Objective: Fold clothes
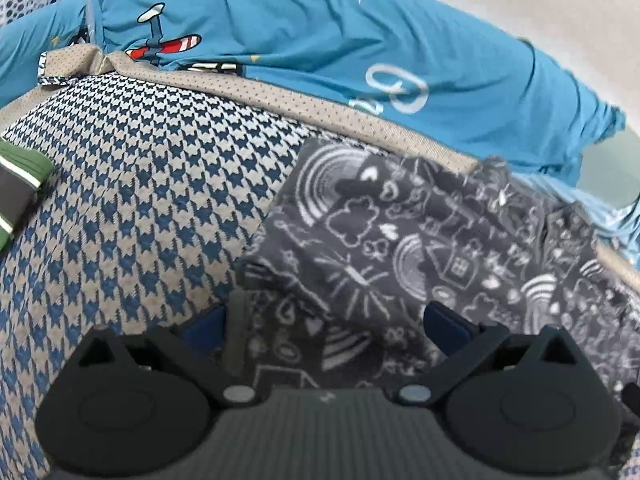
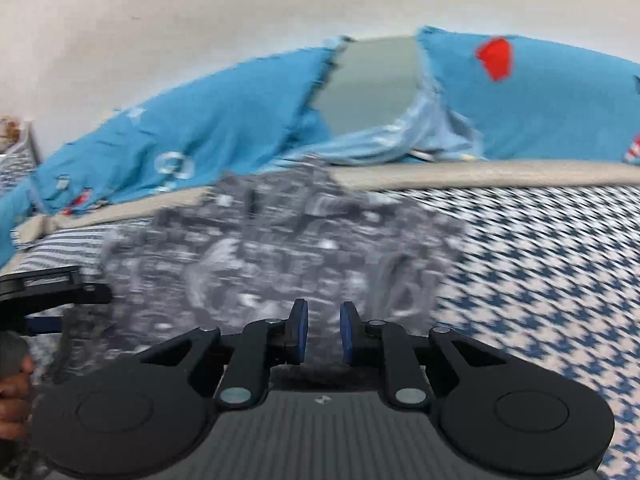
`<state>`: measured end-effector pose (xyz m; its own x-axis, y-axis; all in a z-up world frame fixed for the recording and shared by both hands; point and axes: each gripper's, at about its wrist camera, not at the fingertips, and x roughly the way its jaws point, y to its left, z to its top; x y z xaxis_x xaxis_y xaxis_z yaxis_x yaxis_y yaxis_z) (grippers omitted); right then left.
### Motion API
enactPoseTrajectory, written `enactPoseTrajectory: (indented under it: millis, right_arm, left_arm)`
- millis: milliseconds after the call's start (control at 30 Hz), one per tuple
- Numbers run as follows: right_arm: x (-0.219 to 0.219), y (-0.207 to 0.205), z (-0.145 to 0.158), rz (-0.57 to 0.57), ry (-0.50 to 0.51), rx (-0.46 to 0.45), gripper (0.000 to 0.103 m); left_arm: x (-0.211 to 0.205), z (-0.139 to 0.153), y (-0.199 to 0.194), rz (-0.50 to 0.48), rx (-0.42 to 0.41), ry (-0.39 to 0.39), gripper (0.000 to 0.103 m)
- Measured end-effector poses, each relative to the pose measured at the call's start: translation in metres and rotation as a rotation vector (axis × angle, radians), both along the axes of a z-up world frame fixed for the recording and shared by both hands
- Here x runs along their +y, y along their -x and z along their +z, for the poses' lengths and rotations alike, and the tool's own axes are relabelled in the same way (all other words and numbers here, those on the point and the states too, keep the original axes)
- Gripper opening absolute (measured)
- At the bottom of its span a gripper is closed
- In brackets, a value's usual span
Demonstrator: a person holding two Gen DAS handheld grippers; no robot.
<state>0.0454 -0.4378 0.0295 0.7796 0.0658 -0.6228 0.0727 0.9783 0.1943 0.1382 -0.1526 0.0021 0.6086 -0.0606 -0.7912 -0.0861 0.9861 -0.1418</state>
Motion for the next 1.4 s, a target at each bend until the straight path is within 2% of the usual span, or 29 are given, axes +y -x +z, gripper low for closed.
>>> enactPoseTrajectory:
  millis: [67,233,433,567,800,867,1067,1267,1400]
  right_arm:
    - [-0.005,-0.003,-0.004,-0.03,0.011,0.024,0.011]
    - [-0.004,-0.009,-0.009,-0.06,0.062,0.038,0.008]
    - [-0.003,-0.004,-0.003,-0.05,0.067,0.019,0.01]
    - [0.0,0.013,0.012,0.021,0.067,-0.029,0.015]
    - [0.014,0.037,0.011,0.191,0.112,0.014,0.015]
    - [0.018,0.039,0.003,0.221,0.148,0.066,0.016]
    - [0.011,0.057,0.003,0.173,0.123,0.089,0.017]
    - [0.003,0.076,0.006,0.12,0.082,0.098,0.02]
    - [-0.002,0.088,0.008,0.084,0.055,0.103,0.026]
  left_arm:
    - [-0.002,-0.008,-0.005,0.01,0.02,-0.024,0.103]
    - [-0.009,-0.016,-0.011,-0.006,0.028,-0.091,0.103]
    - [-0.004,-0.004,-0.012,0.015,0.031,-0.069,0.103]
    - [-0.002,0.011,-0.002,-0.017,-0.019,-0.076,0.103]
    - [-0.004,0.008,0.025,-0.143,-0.047,-0.082,0.103]
    - [-0.004,0.005,0.036,-0.178,-0.054,-0.092,0.103]
    - [0.011,-0.017,0.054,-0.221,0.01,-0.098,0.103]
    - [0.031,-0.012,0.08,-0.271,-0.024,-0.085,0.103]
    - [0.045,-0.005,0.1,-0.291,-0.032,-0.07,0.103]
